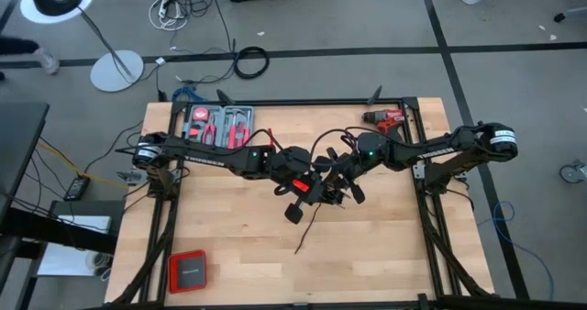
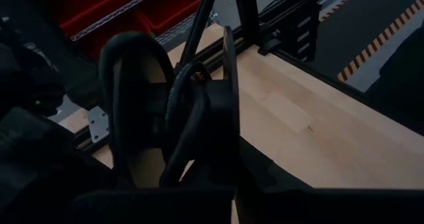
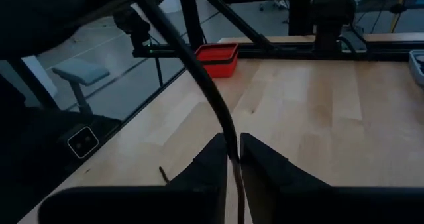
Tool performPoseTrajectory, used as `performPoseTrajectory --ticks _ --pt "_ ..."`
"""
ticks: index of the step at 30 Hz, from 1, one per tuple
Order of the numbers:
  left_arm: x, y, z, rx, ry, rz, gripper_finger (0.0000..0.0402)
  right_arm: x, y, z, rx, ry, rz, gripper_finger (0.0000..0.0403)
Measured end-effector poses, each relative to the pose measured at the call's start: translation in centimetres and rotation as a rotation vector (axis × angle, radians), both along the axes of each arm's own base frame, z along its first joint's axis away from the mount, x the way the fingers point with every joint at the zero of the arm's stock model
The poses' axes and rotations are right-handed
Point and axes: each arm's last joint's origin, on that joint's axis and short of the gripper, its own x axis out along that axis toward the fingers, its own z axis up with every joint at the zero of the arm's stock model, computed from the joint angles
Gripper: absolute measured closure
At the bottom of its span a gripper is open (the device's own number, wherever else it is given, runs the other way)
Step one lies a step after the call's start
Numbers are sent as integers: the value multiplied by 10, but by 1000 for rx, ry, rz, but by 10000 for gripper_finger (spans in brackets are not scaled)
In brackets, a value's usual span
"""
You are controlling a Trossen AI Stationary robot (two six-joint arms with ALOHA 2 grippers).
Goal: Coil cords
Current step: Coil the black wire on the spool
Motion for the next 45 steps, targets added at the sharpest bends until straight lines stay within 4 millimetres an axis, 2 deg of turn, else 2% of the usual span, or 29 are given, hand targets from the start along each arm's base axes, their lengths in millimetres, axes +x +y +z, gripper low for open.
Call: performPoseTrajectory --ticks 35,41,45 --pt "0 0 -1 -1 11 2 402 -1 0 -2 -13 14 10 365" --pt "-1 0 -1 -1 17 3 402 -1 0 -3 -26 16 21 393" --pt "-1 0 -1 0 18 5 402 -2 0 -5 -24 38 33 394"
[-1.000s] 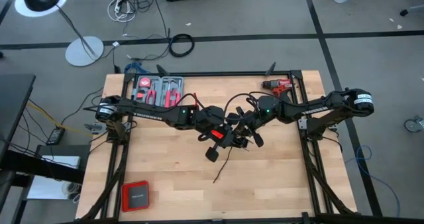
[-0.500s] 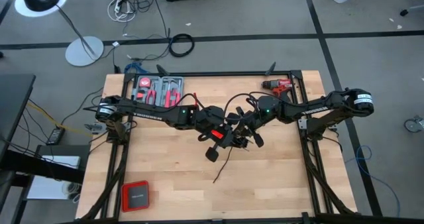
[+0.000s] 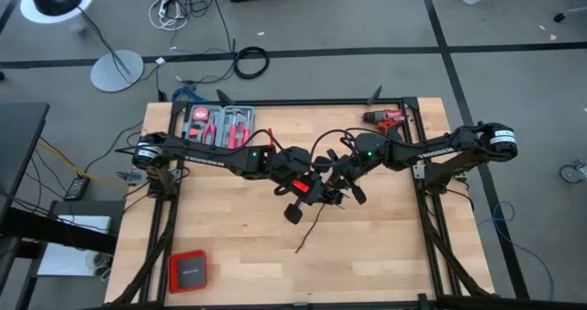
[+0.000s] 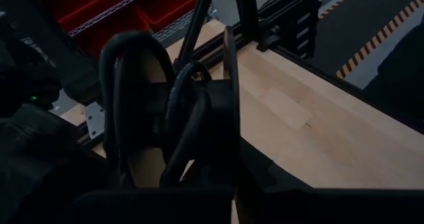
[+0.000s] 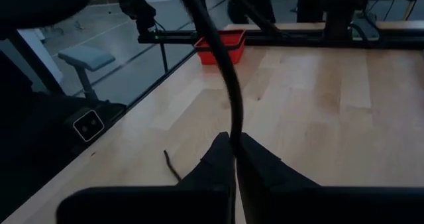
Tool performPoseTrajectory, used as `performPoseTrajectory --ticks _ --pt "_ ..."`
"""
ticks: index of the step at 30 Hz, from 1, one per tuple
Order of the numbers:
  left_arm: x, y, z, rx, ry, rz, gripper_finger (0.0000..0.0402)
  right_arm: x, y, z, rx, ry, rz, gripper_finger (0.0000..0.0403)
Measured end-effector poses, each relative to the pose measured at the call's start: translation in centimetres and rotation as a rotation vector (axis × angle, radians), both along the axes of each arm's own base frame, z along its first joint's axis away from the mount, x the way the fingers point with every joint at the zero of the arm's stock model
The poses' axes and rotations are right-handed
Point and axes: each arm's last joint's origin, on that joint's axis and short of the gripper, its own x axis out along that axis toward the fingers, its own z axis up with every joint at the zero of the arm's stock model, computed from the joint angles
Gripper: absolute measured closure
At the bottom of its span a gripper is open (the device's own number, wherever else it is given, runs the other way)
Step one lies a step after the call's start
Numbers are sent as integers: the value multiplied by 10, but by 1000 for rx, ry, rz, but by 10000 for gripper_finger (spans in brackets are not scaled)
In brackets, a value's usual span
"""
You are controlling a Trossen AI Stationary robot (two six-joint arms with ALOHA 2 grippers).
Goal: Coil cords
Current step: Coil the black wire on the spool
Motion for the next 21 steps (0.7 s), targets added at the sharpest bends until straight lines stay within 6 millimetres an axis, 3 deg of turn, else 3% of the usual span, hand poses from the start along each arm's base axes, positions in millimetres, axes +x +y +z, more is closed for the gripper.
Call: performPoseTrajectory --ticks 10,21 --pt "0 1 -1 2 8 1 402 1 -2 1 -30 -16 -44 400" --pt "2 0 5 -19 -50 -1 402 10 1 21 2 -108 -41 402"
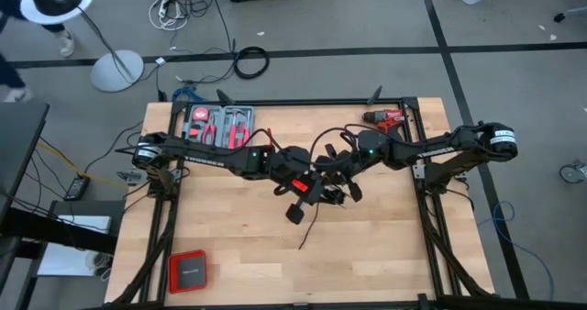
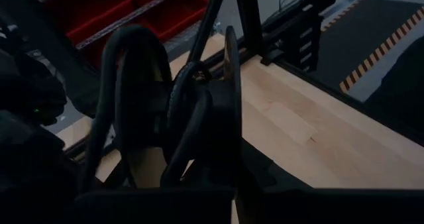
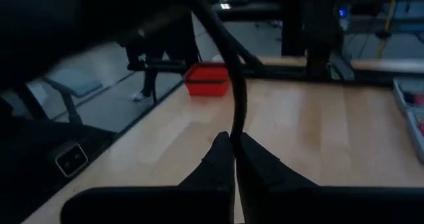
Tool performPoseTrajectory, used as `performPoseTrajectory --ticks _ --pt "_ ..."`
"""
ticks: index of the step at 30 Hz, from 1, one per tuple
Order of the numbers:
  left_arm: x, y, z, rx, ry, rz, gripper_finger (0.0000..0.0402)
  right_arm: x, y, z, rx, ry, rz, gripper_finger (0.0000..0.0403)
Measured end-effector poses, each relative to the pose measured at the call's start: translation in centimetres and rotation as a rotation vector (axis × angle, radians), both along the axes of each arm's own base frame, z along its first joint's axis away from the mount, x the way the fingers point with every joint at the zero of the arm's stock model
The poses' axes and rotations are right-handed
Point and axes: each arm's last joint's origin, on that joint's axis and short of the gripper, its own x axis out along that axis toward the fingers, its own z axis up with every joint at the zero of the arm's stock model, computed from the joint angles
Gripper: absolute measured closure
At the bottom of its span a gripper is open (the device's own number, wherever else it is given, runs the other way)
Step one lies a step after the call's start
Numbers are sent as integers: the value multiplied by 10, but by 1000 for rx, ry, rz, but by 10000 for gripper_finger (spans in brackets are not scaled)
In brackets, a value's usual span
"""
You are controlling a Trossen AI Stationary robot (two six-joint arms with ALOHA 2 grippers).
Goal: Coil cords
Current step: Coil the black wire on the spool
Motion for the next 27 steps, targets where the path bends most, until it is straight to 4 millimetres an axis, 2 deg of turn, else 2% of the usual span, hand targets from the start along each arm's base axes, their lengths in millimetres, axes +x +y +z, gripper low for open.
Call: performPoseTrajectory --ticks 6,14,21,27 --pt "3 0 7 6 -83 -4 402 4 9 5 6 0 -8 402" --pt "4 4 6 39 -83 68 402 2 21 -5 -11 123 -18 403" --pt "5 5 5 81 -100 65 402 -1 14 -3 -40 127 -61 402" --pt "3 3 4 -67 -46 4 402 -3 1 5 -74 112 -68 402"
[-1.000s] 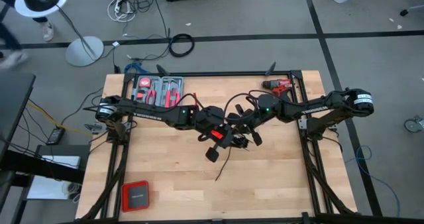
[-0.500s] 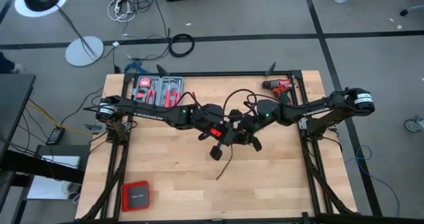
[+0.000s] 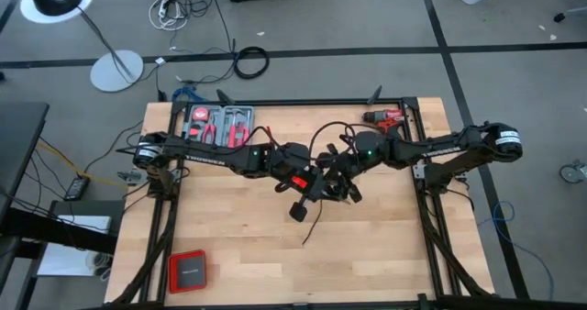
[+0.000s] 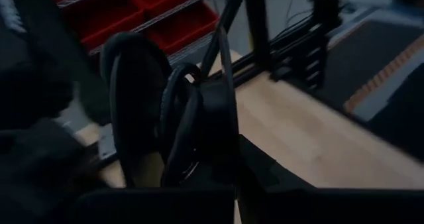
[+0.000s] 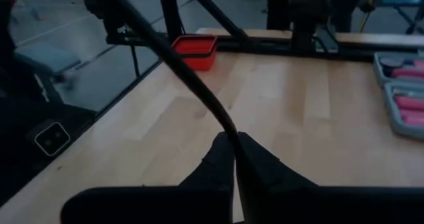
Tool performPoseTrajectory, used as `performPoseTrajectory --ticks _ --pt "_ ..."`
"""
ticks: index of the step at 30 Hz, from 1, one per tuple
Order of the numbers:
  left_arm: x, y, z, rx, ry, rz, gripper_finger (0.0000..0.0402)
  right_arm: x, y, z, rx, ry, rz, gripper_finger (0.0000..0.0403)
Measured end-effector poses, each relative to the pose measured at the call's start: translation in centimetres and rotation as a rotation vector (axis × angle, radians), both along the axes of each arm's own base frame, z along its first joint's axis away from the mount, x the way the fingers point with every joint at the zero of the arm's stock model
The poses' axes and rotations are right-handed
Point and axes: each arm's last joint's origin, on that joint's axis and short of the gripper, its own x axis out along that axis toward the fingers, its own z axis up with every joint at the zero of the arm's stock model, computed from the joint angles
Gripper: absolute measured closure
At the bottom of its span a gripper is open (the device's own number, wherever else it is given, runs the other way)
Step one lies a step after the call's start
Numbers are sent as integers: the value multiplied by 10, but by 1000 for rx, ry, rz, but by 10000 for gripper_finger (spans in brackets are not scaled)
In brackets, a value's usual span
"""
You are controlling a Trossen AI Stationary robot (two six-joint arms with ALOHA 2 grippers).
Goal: Coil cords
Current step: Coil the black wire on the spool
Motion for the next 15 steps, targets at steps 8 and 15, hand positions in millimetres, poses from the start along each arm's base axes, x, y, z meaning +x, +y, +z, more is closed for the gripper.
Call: performPoseTrajectory --ticks 8,15 --pt "1 2 -9 0 -60 15 402 5 -5 11 -68 -30 -49 402" --pt "0 5 -18 -24 -10 58 402 3 0 7 -98 87 -179 402"
